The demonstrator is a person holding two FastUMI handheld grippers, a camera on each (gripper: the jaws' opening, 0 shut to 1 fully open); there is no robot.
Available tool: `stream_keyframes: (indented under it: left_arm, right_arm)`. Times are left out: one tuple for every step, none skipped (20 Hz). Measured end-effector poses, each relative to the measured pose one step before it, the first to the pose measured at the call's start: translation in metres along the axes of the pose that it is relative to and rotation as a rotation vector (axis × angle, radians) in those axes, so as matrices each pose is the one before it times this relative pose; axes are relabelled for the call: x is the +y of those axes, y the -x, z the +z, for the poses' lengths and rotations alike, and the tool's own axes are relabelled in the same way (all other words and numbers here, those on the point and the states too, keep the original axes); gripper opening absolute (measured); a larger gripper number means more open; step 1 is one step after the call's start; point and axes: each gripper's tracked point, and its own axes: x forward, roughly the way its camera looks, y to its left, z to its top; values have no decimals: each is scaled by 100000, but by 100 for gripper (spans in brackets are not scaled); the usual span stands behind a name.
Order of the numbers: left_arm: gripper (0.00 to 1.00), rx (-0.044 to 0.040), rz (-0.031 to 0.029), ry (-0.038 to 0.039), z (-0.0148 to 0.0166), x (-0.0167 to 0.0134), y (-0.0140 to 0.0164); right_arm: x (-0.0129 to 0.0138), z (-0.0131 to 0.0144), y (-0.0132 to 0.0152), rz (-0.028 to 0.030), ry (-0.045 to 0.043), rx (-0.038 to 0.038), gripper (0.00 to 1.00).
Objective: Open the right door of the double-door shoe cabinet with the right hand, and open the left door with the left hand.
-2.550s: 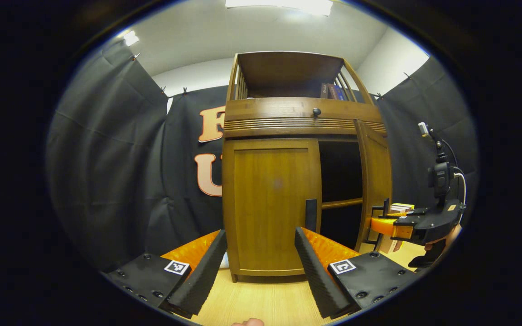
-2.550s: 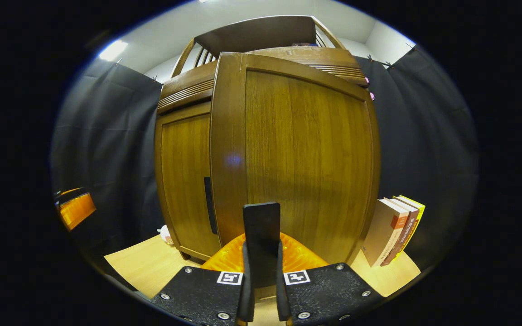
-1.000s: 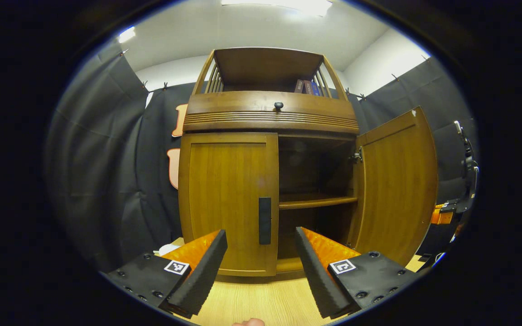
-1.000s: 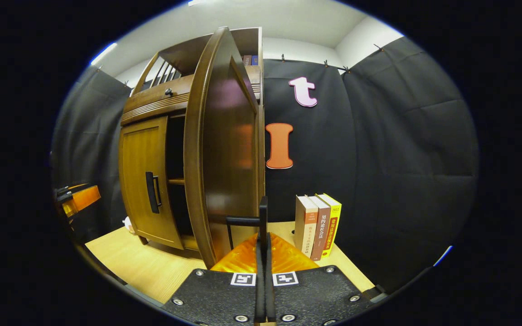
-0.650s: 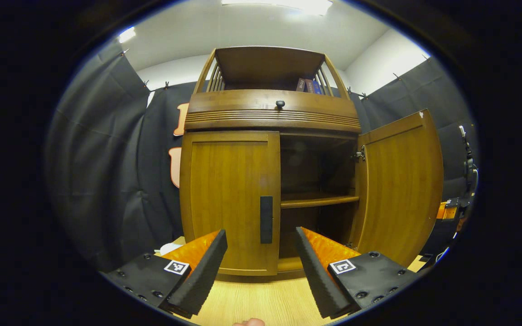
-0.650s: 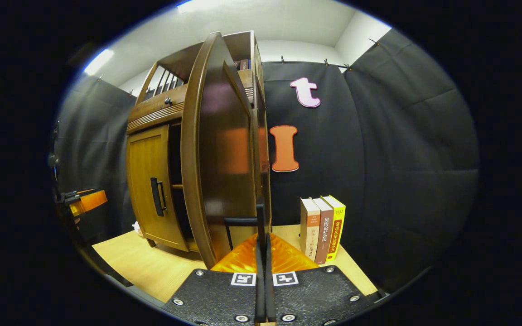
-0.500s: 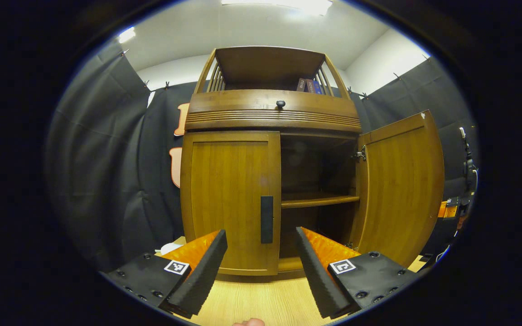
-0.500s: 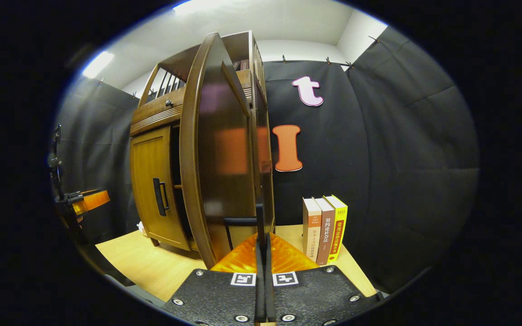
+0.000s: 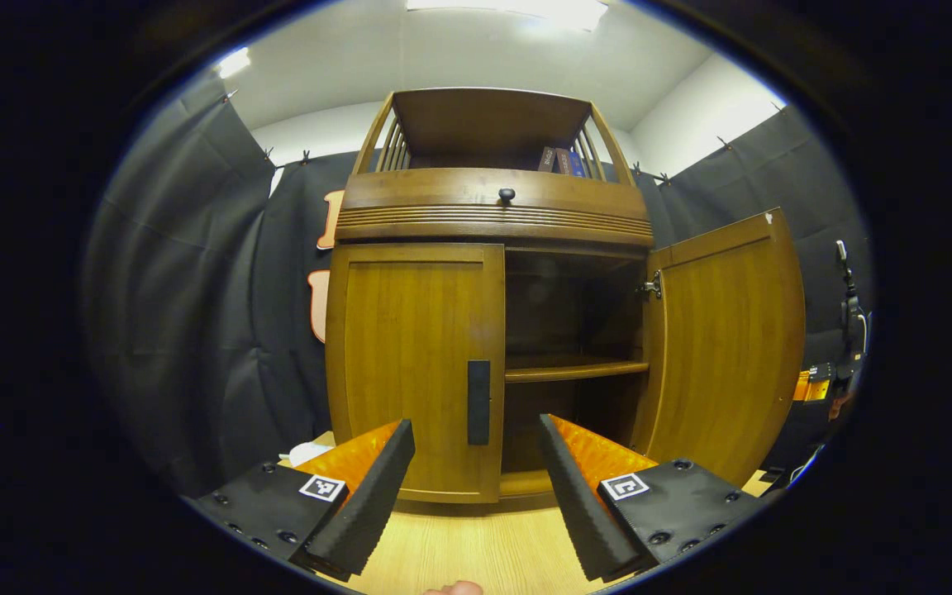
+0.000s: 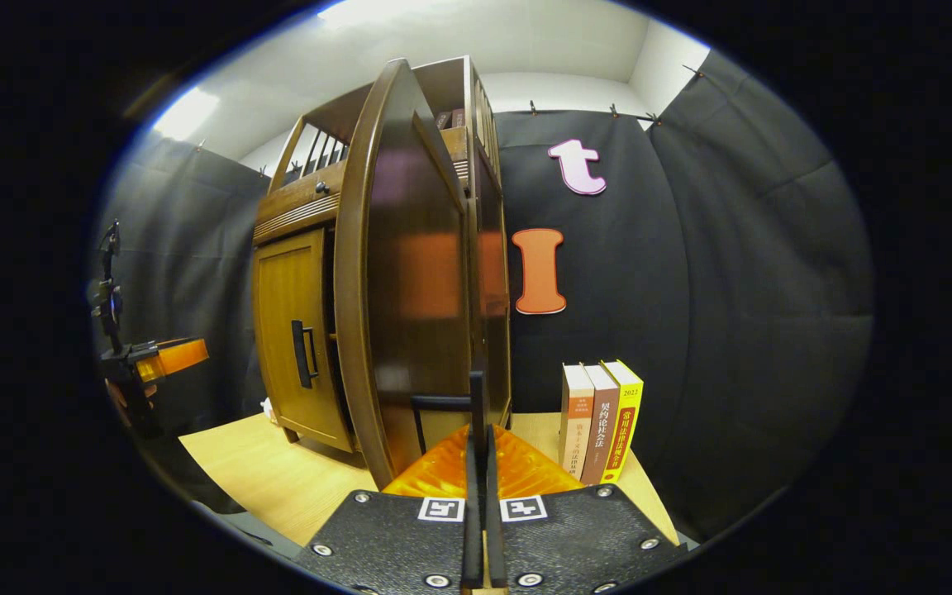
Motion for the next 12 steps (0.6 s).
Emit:
stream_keyframes:
  left_arm:
    - [94,-225,-180,147,61,-106,40]
    - [94,-105,64,-172,-16,-110,123]
    - [94,-103,279,-283,-63,-14,97]
    - [96,-52,390,-143,-26,140,84]
    - [96,149,483,92,-55,141,116]
    - [95,41,558,274,40,129,52]
    - [94,69,415,271,-176,15,81]
    - [94,300,178,29,-141,21,79]
    - [94,492,71,-328,-33,83,-112]
    - [94,405,159,-433,-177,14,-80]
    - [94,243,181,-105,71,92,-89]
    - [94,272,22,316,-195,4,-120]
  right_arm:
    - [-38,-64,96,-927,-933,-273,1]
    - [-18,-17,-6,-870,-773,-204,1]
    - [5,-102,162,-711,339,165,2]
    - [-117,-215,419,-689,549,549,1]
    - [2,-308,564,-139,459,478,1]
    - [-14,-238,609,-52,-962,333,1]
    - [33,-149,362,-272,-2119,481,2]
    - [15,-107,306,-583,-1777,538,2]
    - [-17,-39,379,-721,-305,529,2]
    - [0,-144,199,-1118,910,386,2]
    - [45,20,446,-1024,1286,24,1]
    - [387,252,691,-147,566,-637,1]
